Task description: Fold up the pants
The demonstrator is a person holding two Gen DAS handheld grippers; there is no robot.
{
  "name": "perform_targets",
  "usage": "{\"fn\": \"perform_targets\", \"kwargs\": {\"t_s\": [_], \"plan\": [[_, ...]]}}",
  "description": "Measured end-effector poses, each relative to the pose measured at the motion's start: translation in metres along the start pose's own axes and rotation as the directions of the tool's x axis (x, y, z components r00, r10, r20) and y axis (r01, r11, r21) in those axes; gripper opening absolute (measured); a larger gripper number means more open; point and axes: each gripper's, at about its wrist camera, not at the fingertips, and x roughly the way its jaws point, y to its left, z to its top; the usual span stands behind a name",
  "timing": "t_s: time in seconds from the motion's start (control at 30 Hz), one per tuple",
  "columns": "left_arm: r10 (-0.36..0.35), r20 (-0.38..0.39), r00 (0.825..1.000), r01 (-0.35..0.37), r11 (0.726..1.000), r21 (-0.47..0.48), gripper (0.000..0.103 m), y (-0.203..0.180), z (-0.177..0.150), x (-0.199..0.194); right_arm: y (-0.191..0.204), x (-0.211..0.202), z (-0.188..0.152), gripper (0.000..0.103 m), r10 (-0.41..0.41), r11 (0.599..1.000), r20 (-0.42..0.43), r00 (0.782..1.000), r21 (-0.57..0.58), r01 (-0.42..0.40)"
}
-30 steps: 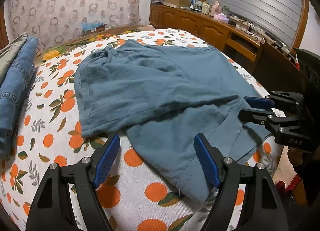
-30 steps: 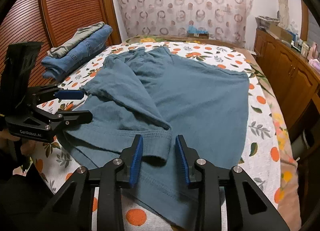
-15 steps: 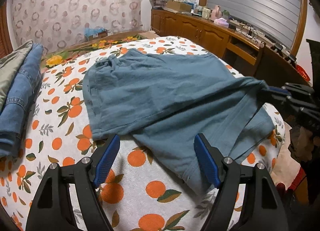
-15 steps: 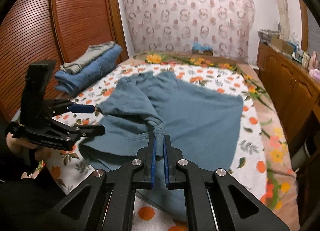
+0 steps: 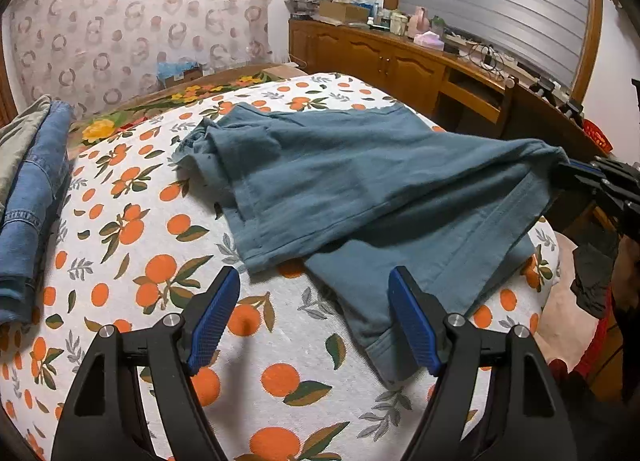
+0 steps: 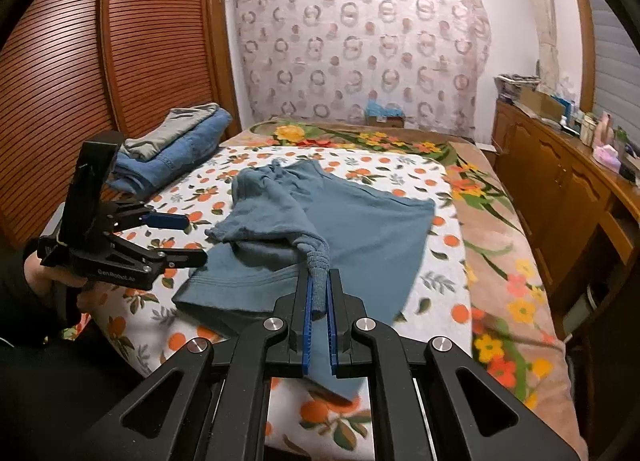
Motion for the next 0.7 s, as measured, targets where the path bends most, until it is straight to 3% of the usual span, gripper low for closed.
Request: {"fn": "perform_targets", "kwargs": {"t_s": [0.7], "plan": [[0.001, -0.035, 0.999, -0.001, 1.000, 0.007, 0.078, -0.007, -0.006, 0.016, -0.010, 0.007, -0.026, 0.006, -0.021, 0.997, -0.151, 0.988, 0.076, 0.033]]}}
